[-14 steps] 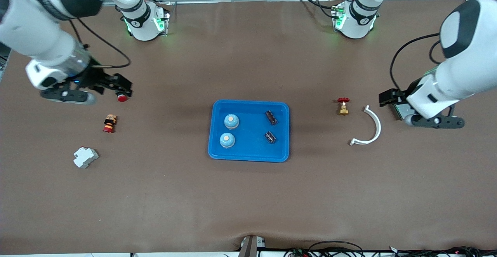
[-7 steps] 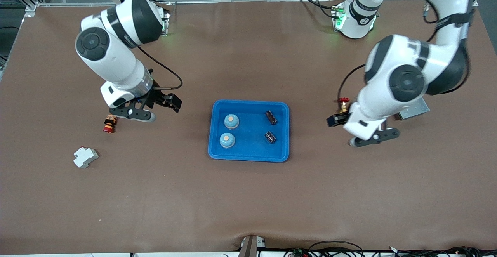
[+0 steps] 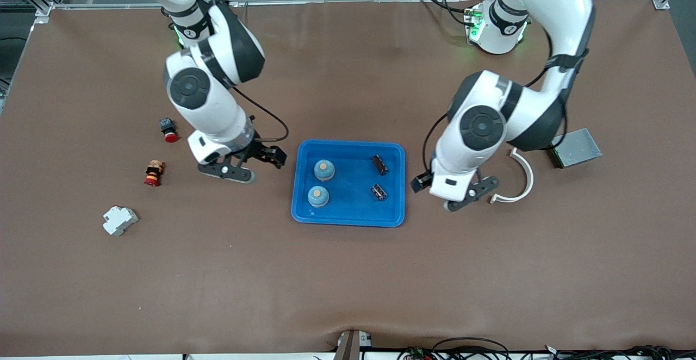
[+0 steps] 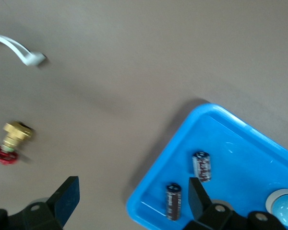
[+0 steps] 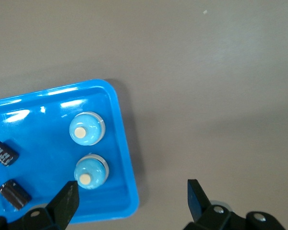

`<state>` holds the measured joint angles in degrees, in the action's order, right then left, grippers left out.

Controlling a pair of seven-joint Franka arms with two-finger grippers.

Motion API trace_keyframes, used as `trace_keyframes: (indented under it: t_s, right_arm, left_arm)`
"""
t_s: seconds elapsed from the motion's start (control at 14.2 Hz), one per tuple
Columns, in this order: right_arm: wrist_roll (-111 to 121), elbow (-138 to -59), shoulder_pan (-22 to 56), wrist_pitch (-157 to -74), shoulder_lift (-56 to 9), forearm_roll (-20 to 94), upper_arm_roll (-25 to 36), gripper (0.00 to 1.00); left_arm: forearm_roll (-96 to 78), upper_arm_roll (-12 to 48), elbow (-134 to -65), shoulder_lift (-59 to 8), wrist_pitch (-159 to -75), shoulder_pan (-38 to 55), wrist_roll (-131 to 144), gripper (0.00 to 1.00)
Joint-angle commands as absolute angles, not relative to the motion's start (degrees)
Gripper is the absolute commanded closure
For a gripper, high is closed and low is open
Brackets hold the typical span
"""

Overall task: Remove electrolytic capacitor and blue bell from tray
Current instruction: 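Grasp the blue bell with the right gripper while the left gripper grasps the capacitor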

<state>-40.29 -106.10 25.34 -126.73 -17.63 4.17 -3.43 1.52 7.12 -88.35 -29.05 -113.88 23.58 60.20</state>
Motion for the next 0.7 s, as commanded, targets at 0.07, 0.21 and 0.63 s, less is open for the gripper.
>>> trace_keyframes:
  t_s: [0.07, 0.21, 0.63]
  right_arm:
    - [-43.1, -104.3, 27.6, -129.8, -22.6, 3.3, -2.8, 0.00]
    - [-45.9, -104.0, 29.9, -132.4, -25.0, 2.8, -2.6, 0.00]
    - [-54.6, -101.1, 34.0, -132.8, -30.1, -3.2, -2.5, 0.00]
  left_arm:
    - [3.0, 6.8, -86.7, -32.9, -117.7, 27.2, 67.2, 0.00]
    - [2.9, 6.8, -86.7, -34.7, -120.0, 28.6, 69.9, 0.00]
    - [2.2, 6.8, -86.5, -37.8, -126.2, 28.7, 73.8, 0.00]
